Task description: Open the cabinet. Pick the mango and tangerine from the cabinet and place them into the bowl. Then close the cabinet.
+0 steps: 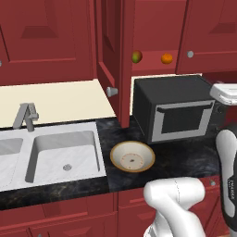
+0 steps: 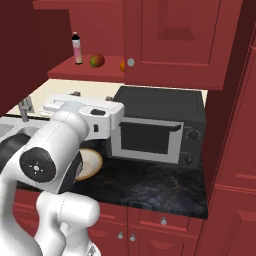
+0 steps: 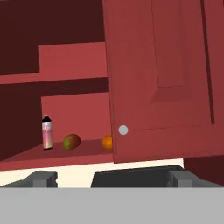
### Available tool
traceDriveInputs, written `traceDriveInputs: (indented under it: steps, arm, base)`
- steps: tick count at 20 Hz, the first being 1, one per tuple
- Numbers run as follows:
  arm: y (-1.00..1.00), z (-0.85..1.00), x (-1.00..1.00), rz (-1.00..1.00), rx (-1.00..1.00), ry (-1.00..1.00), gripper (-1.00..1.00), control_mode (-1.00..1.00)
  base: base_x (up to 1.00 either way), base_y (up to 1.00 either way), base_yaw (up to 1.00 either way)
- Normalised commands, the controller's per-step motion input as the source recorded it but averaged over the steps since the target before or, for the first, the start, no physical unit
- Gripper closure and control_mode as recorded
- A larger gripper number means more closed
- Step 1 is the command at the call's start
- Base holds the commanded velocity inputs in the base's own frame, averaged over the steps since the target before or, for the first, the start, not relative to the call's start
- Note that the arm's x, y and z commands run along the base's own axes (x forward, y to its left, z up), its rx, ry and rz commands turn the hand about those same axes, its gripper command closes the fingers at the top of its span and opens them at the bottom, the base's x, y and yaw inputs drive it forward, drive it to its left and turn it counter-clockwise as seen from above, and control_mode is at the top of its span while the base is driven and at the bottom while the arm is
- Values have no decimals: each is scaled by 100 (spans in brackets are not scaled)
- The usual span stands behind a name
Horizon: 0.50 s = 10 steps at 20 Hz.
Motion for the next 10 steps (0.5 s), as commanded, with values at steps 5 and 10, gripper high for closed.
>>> traceDriveInputs:
  steps: [5, 10]
  arm:
    - [0, 6, 15, 0, 0, 0, -100, -100]
    - [0, 1, 47, 0, 0, 0, -100, -100]
  base:
    - [0, 0, 0]
    - [0, 0, 0]
